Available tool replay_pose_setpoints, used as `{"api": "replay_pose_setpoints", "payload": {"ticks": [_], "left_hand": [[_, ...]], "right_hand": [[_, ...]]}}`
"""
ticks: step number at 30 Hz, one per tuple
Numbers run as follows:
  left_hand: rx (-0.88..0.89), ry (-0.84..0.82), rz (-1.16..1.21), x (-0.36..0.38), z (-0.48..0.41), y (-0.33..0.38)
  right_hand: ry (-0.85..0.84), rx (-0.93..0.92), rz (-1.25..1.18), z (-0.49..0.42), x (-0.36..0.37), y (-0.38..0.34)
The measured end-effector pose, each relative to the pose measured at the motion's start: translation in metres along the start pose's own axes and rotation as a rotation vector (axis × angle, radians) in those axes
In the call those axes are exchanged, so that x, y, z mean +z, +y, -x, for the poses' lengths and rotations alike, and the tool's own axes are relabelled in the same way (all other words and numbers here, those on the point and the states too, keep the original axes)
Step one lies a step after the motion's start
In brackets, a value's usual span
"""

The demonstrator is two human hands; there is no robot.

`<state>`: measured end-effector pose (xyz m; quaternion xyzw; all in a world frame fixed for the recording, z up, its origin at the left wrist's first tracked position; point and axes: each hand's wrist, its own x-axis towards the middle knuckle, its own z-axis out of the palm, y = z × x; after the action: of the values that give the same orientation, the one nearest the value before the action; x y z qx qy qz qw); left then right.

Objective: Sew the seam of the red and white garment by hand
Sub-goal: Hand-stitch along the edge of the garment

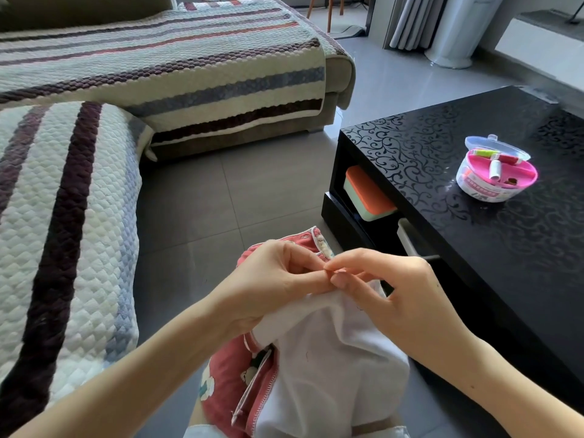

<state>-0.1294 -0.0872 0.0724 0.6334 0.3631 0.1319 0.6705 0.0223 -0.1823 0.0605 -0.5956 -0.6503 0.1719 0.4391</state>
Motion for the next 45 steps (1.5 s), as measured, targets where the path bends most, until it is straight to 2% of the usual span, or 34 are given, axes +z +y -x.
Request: {"api": "replay_pose_setpoints", "payload": {"ticks": [7,10,13,17,22,30,32,33,36,38,41,45], "left_hand": [[0.014,-0.064,0.027,-0.004,0.001,0.001],[0.001,-0.016,0.003,0.001,0.0,-0.003],[0.01,0.023,-0.025,0.004,-0.003,-0.004],[-0.005,0.041,-0.068,0.004,-0.004,-0.003],[-0.002,0.067,-0.082,0.007,-0.003,0.002],[-0.026,0.15,-0.204,0.009,-0.008,0.002],[-0.056,0.132,-0.119,0.009,-0.009,0.0],[-0.06,0.12,-0.074,0.007,-0.009,0.001],[-0.028,0.092,-0.056,0.0,-0.01,0.002],[-0.027,0.078,-0.077,-0.001,-0.01,0.002],[-0.014,0.018,-0.071,-0.004,-0.008,0.002],[0.015,-0.083,-0.04,-0.008,-0.004,0.004]], "right_hand": [[0.167,-0.297,0.417,-0.004,0.0,0.0],[0.207,-0.4,0.418,-0.007,0.002,-0.002],[0.178,-0.453,0.421,-0.01,0.004,-0.001],[0.138,-0.43,0.351,-0.012,0.006,0.004],[0.125,-0.369,0.056,-0.014,0.009,0.011],[0.245,-0.384,-0.116,-0.021,0.006,-0.002],[0.275,-0.291,-0.238,-0.024,0.003,-0.004],[0.248,-0.199,-0.377,-0.026,0.004,-0.005],[0.035,0.087,-0.892,-0.038,0.003,-0.003],[-0.031,0.282,-1.047,-0.051,-0.003,0.004],[-0.091,0.388,-1.08,-0.071,-0.01,0.021],[-0.11,0.396,-0.857,-0.103,-0.015,0.046]]}}
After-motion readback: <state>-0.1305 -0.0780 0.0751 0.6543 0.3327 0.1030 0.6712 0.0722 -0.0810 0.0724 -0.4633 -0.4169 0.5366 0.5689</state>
